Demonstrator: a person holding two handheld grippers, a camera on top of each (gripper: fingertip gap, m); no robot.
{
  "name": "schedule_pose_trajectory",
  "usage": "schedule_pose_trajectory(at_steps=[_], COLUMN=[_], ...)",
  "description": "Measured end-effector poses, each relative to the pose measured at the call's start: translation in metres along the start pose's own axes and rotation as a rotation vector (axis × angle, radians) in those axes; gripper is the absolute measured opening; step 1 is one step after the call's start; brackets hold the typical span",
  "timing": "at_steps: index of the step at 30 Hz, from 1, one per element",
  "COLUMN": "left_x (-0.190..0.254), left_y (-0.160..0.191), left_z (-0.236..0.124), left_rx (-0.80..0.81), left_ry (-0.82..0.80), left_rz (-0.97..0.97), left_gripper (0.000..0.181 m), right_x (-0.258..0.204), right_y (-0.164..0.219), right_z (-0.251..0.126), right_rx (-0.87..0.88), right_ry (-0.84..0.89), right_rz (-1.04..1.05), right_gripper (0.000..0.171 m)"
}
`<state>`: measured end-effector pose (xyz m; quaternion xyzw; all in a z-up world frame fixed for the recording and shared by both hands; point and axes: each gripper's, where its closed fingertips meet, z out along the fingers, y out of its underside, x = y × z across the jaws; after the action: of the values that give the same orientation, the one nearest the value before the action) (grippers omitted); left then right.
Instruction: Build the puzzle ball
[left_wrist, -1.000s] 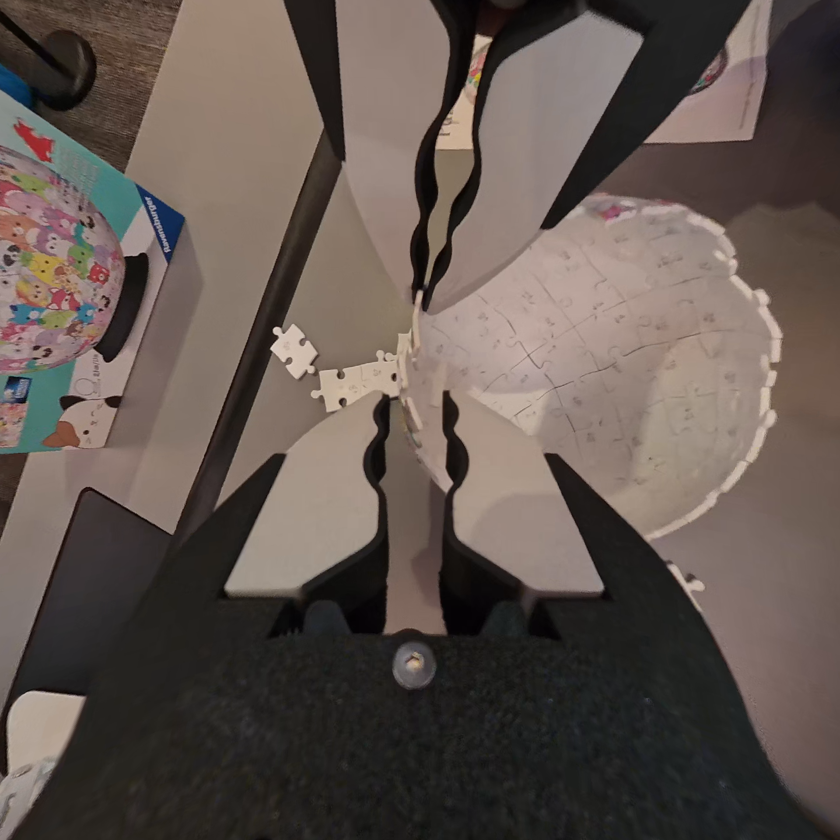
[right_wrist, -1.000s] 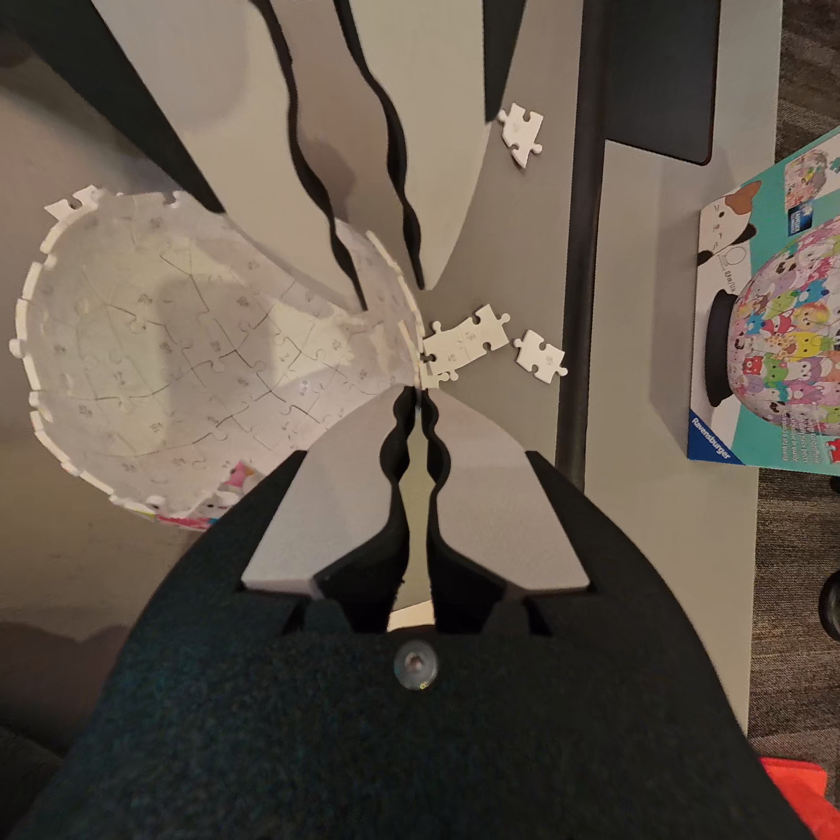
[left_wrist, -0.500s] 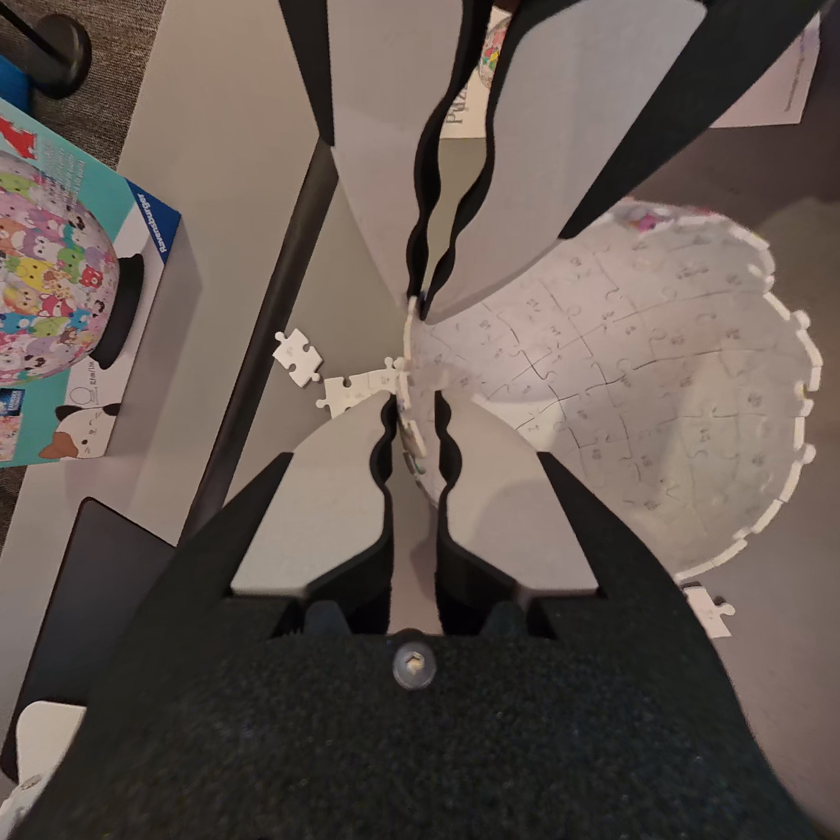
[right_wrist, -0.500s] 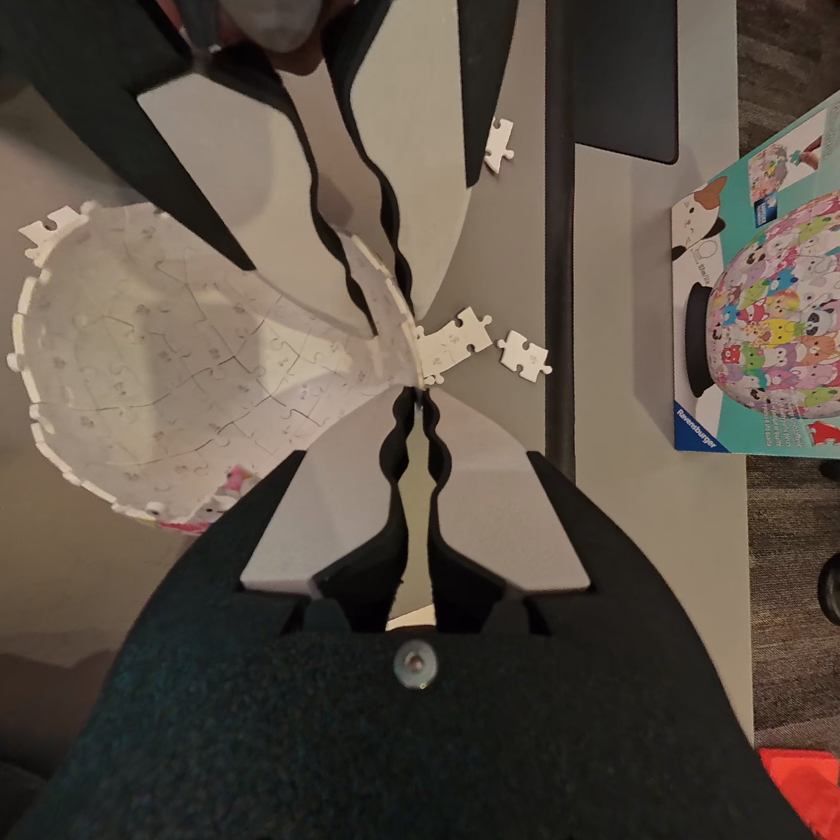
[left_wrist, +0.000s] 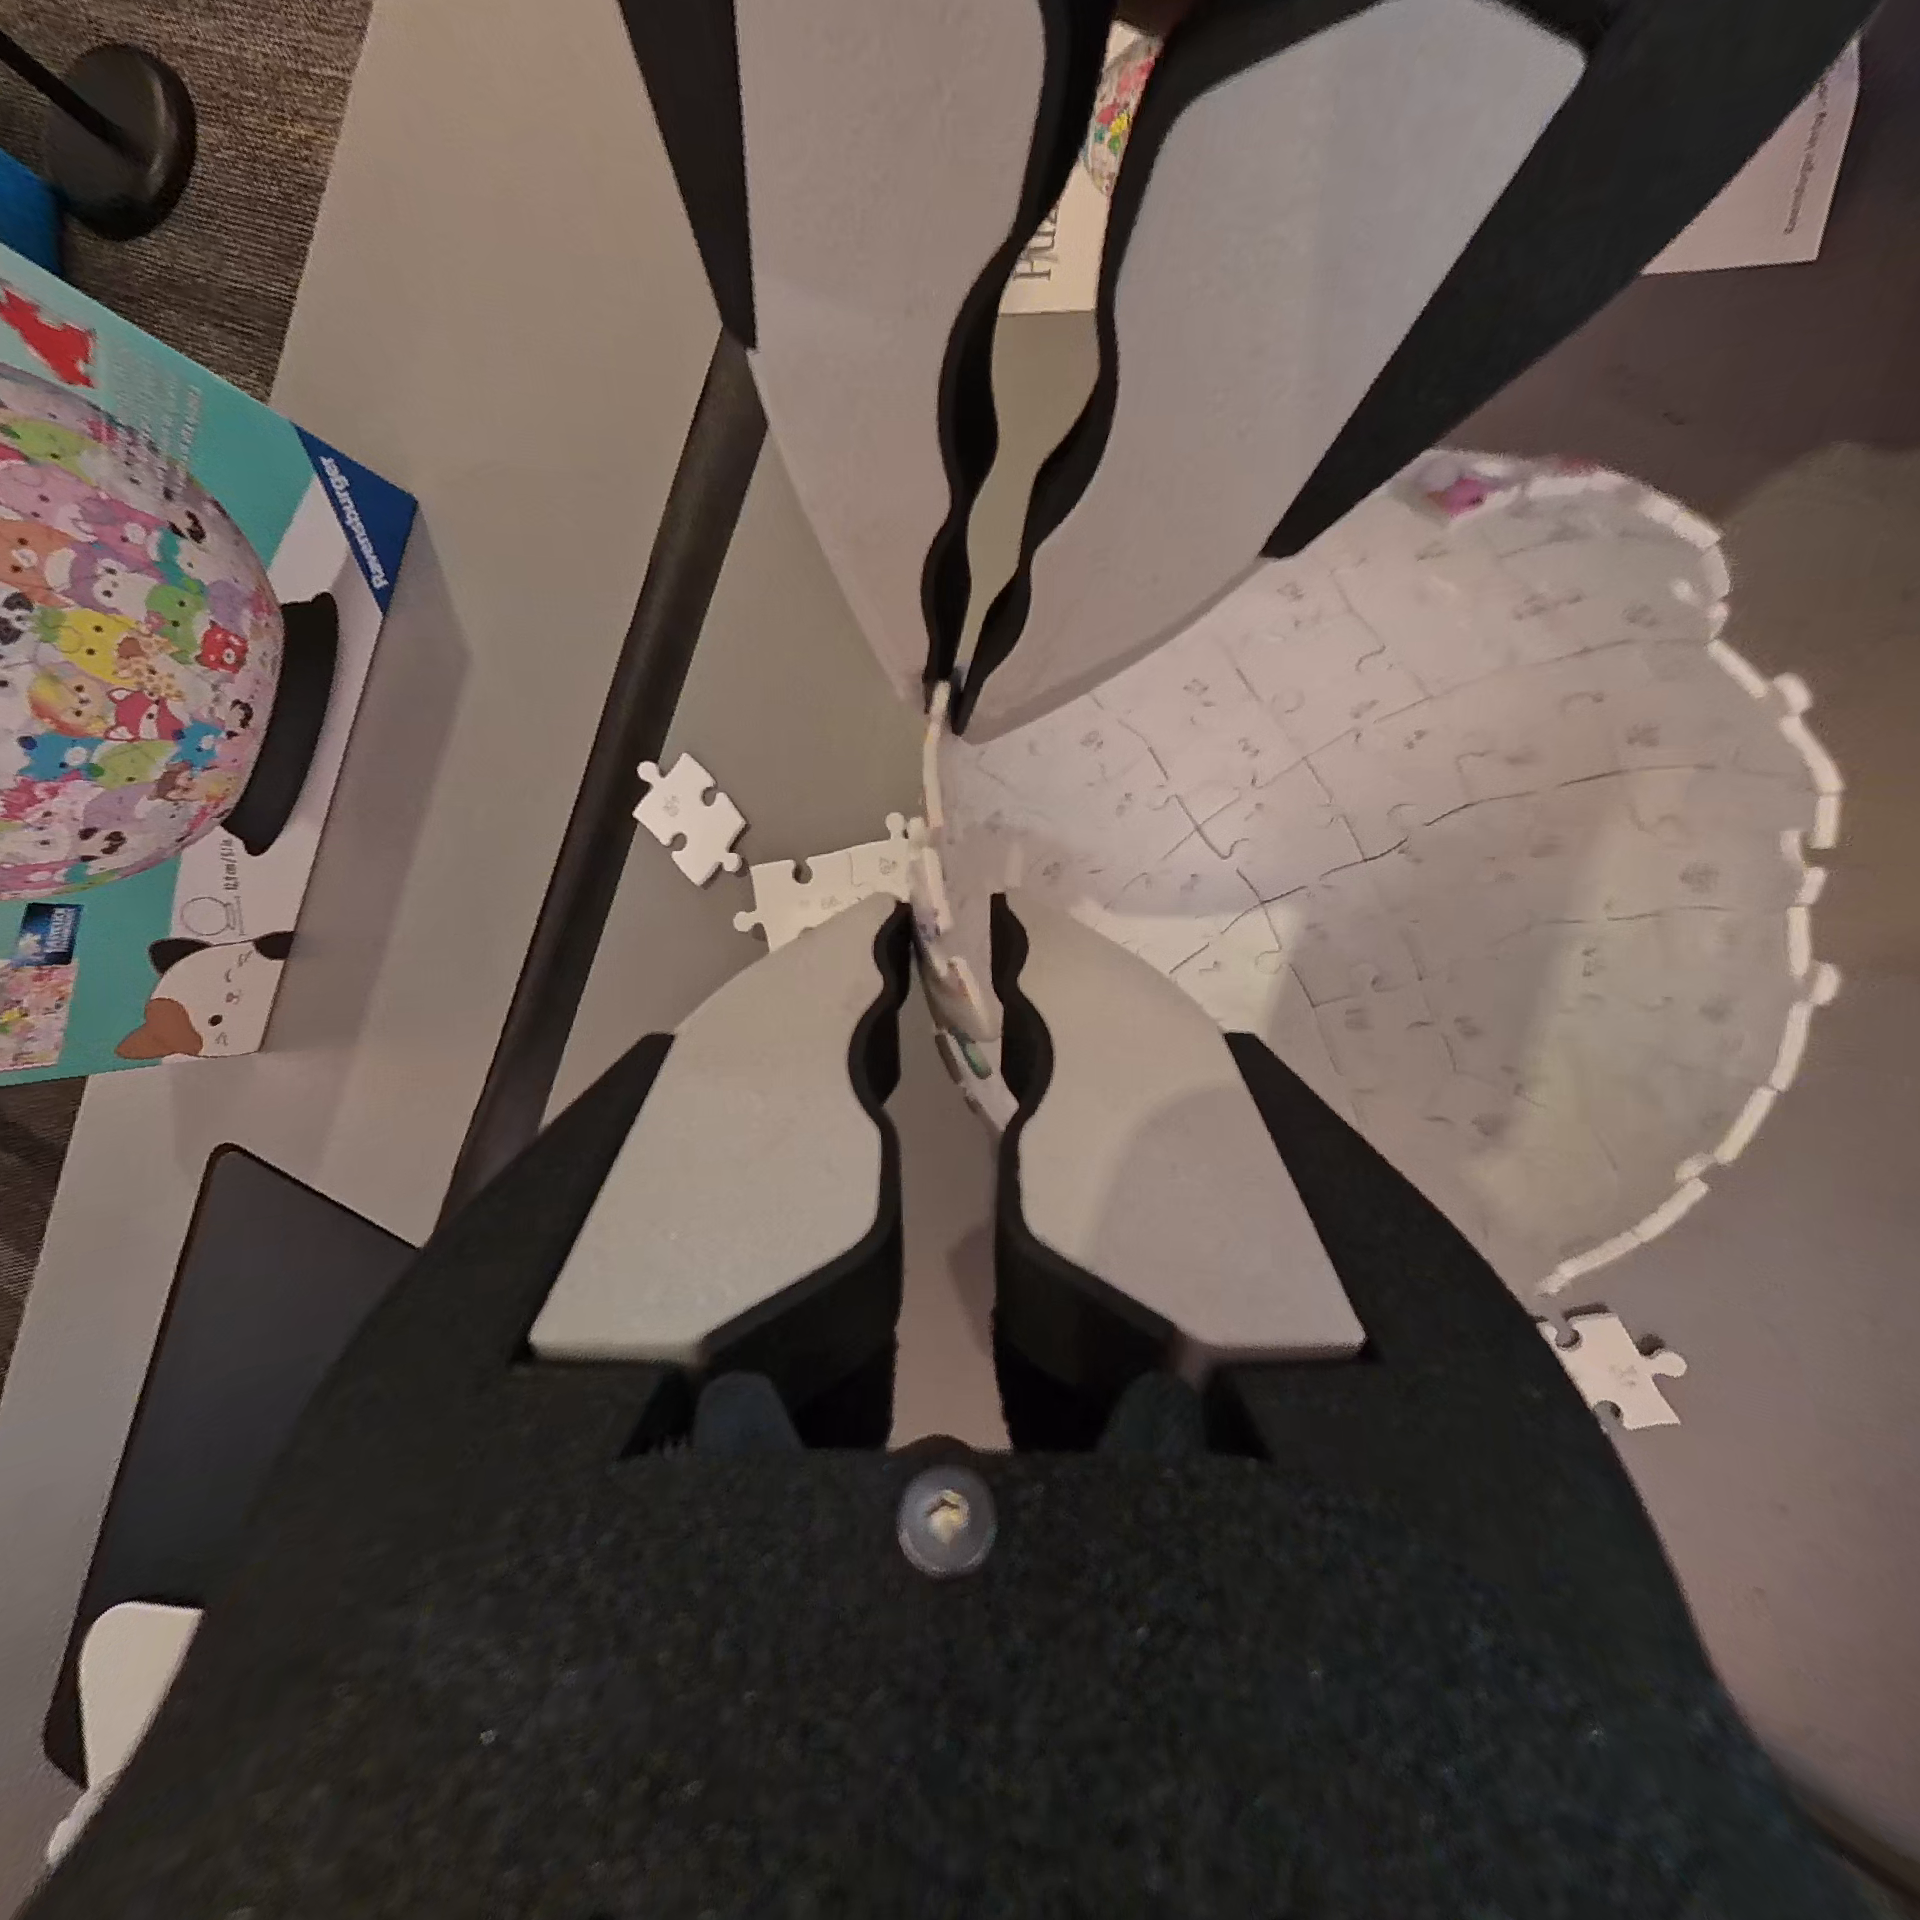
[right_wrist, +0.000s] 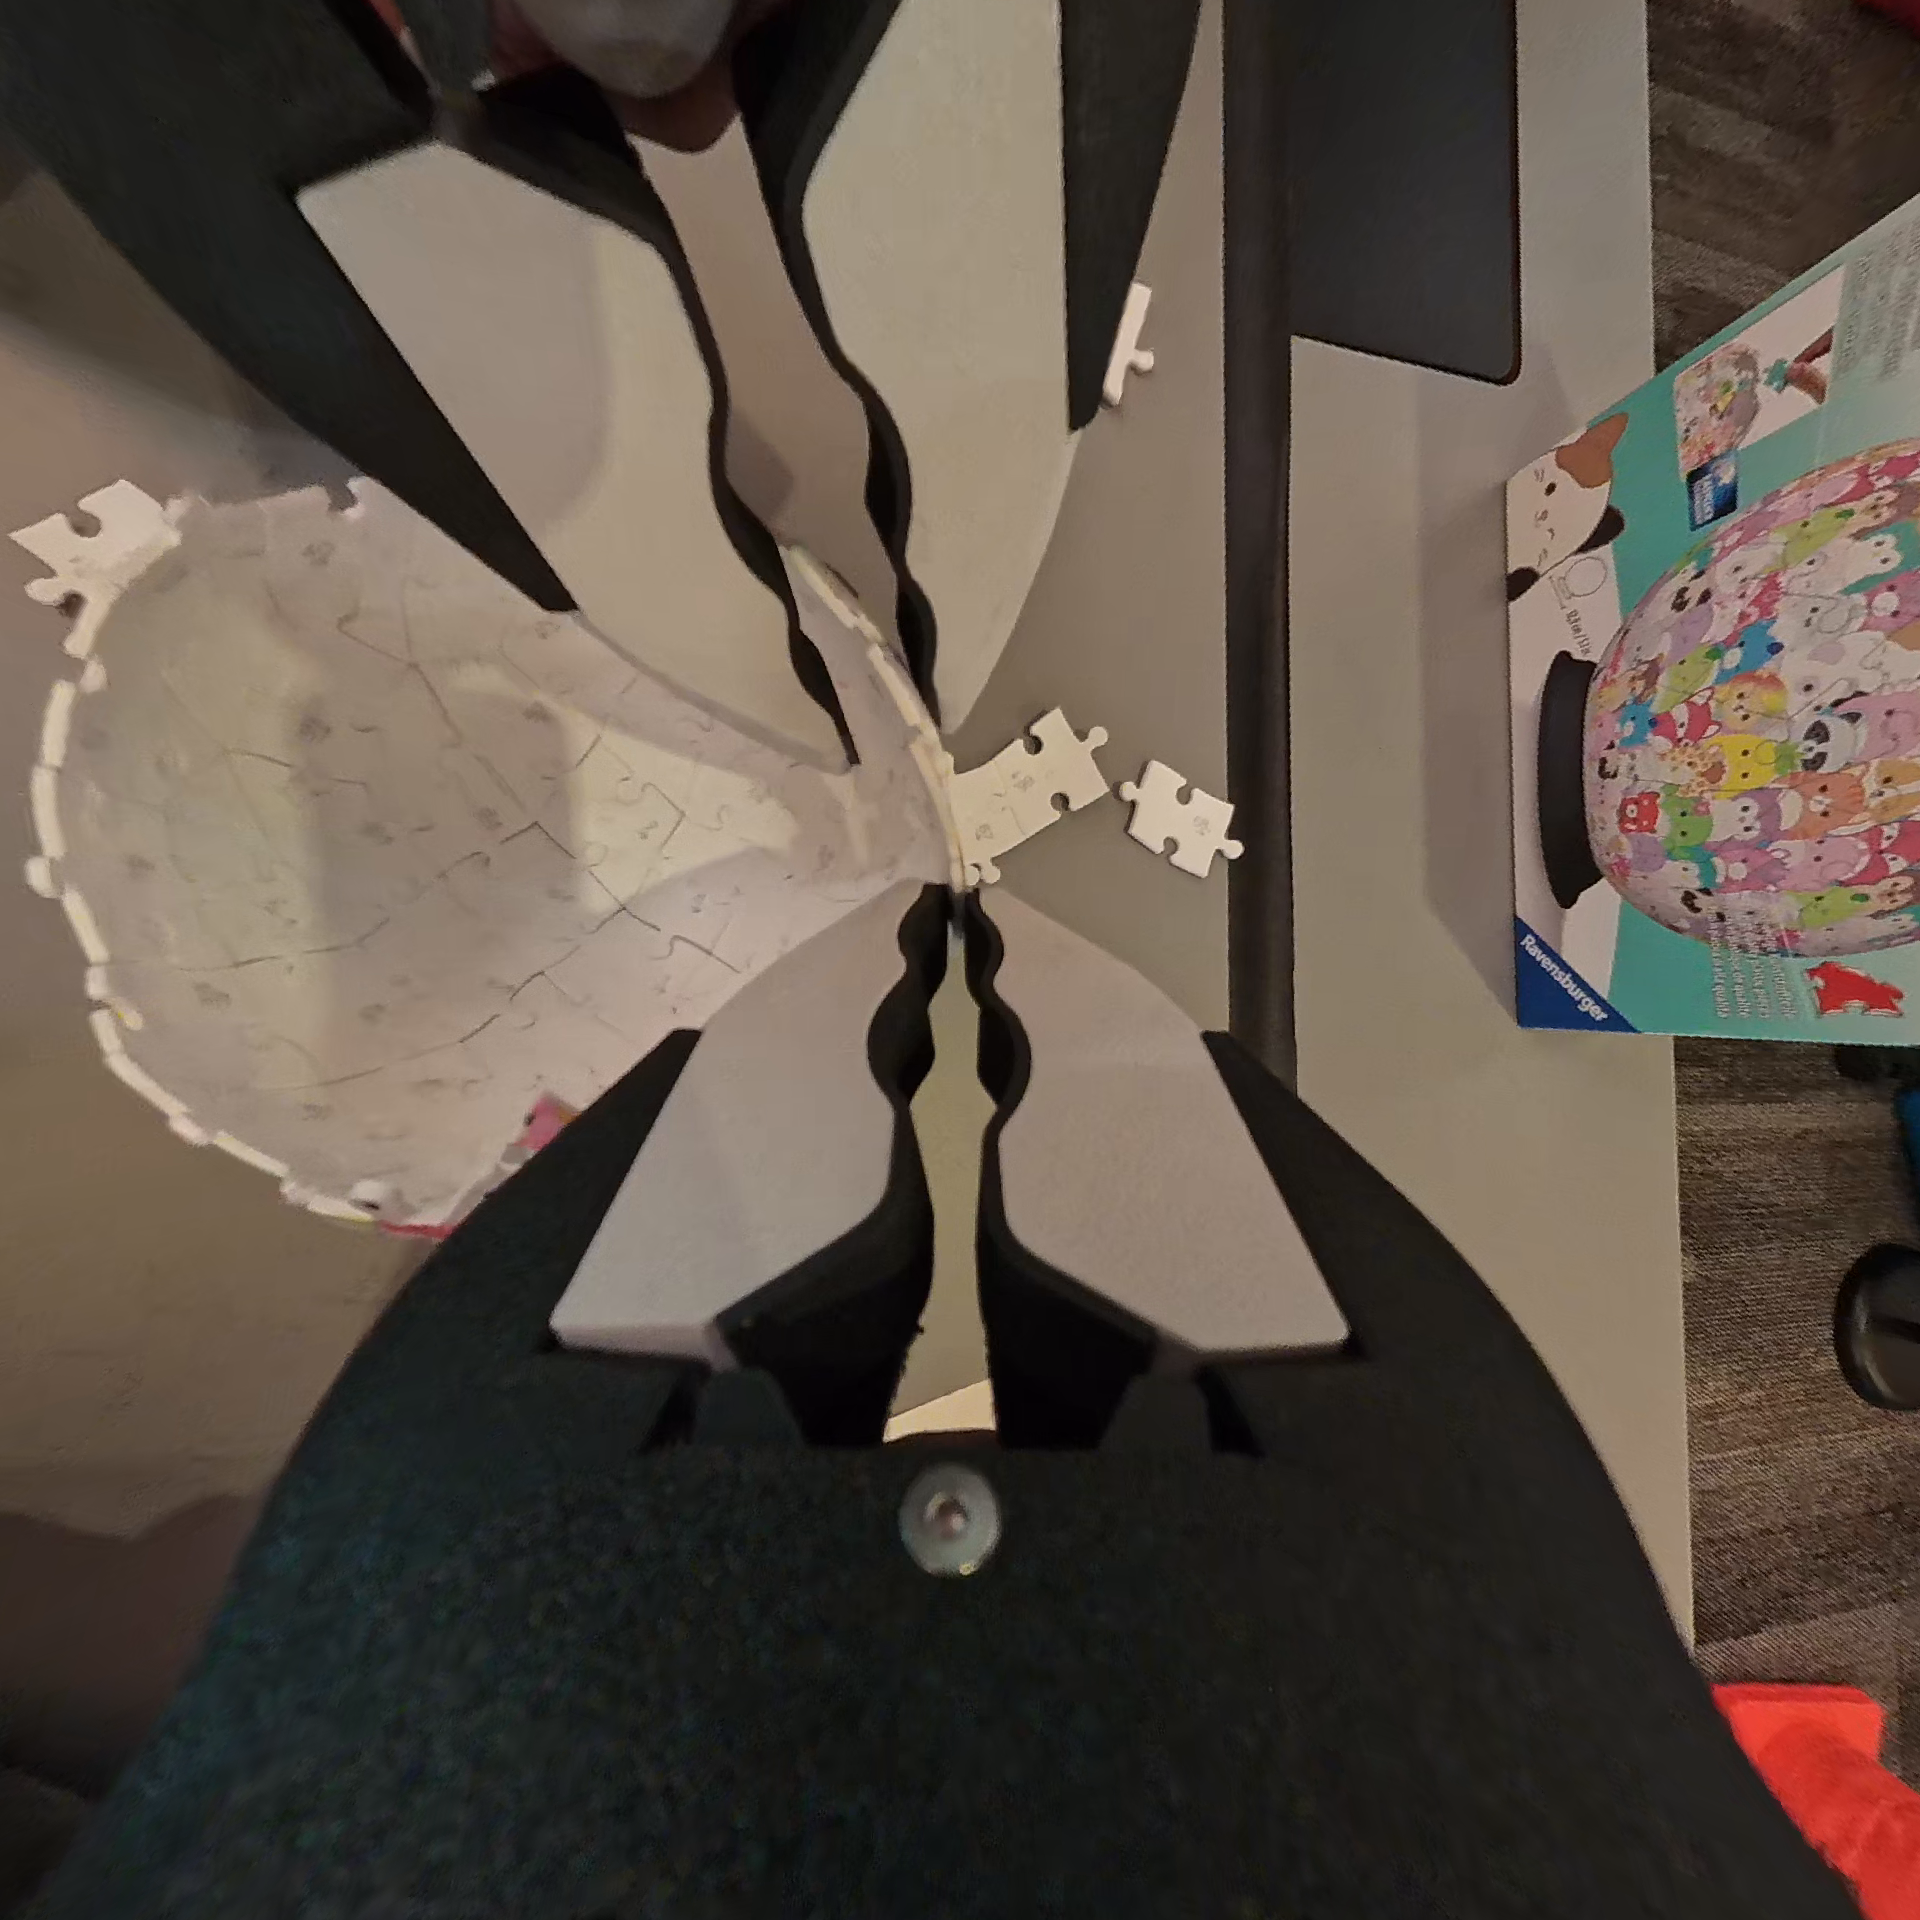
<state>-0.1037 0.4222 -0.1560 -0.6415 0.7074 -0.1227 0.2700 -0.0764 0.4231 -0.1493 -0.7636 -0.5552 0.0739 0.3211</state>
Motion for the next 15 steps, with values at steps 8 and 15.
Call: schedule_pose_trajectory(at_steps=[8, 15], left_x=[-0.0042, -0.0094], left_y=[-0.0110, -0.0114], left_z=[0.0017, 0.0024], left_rx=[0.027, 0.032], left_ry=[-0.025, -0.070], left_rz=[0.011, 0.015], left_gripper=[0.014, 0.007], right_x=[0.0027, 0.0050], right_y=[0.0016, 0.0016], right_z=[-0.0013, -0.0008], right_rx=[0.011, 0.025], right_ry=[0.001, 0.010], right_rz=[0.023, 0.032], right_gripper=[0.002, 0.002])
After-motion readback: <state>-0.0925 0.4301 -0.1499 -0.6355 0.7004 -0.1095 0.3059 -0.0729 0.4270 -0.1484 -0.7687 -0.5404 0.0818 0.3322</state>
